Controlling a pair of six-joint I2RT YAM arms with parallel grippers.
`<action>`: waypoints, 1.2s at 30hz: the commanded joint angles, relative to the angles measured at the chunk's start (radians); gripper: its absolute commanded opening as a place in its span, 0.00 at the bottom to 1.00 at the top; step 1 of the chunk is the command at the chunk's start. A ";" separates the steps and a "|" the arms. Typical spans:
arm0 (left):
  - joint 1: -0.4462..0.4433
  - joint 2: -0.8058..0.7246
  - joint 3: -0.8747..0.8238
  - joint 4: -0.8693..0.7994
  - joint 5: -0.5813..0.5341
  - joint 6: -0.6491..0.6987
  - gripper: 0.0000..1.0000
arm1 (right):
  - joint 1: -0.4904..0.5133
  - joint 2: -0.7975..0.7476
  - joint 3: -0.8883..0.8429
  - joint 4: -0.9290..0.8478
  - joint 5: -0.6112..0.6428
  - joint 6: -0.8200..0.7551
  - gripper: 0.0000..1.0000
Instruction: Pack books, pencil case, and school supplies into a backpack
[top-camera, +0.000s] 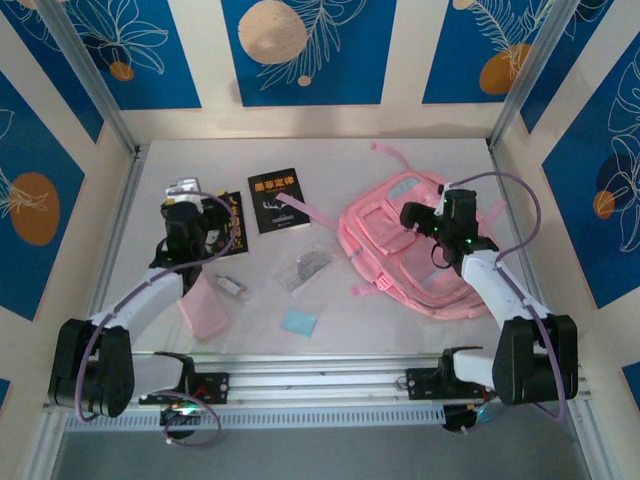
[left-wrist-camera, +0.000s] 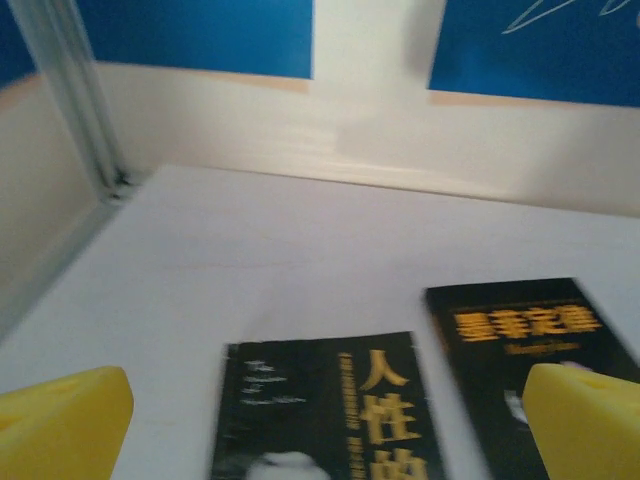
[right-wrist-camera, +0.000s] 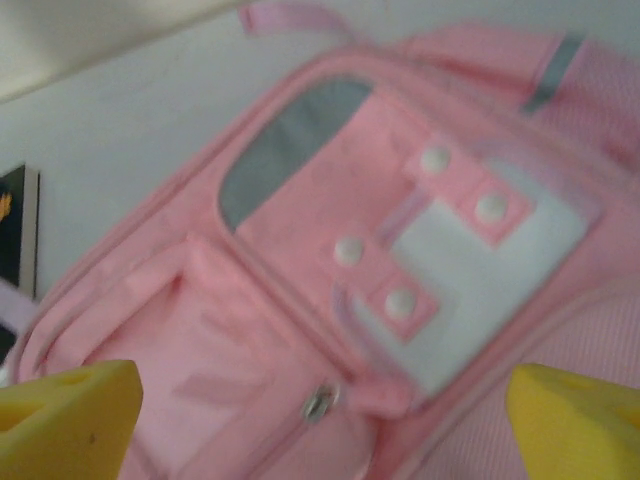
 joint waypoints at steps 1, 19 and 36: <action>-0.041 0.027 0.052 -0.273 0.107 -0.235 1.00 | 0.081 -0.041 0.037 -0.270 -0.075 0.071 0.89; -0.230 0.188 0.101 -0.375 0.390 -0.499 1.00 | 0.398 0.481 0.430 -0.384 0.208 -0.219 0.69; -0.235 0.214 0.106 -0.295 0.437 -0.525 1.00 | 0.413 0.479 0.642 -0.453 0.208 -0.171 0.00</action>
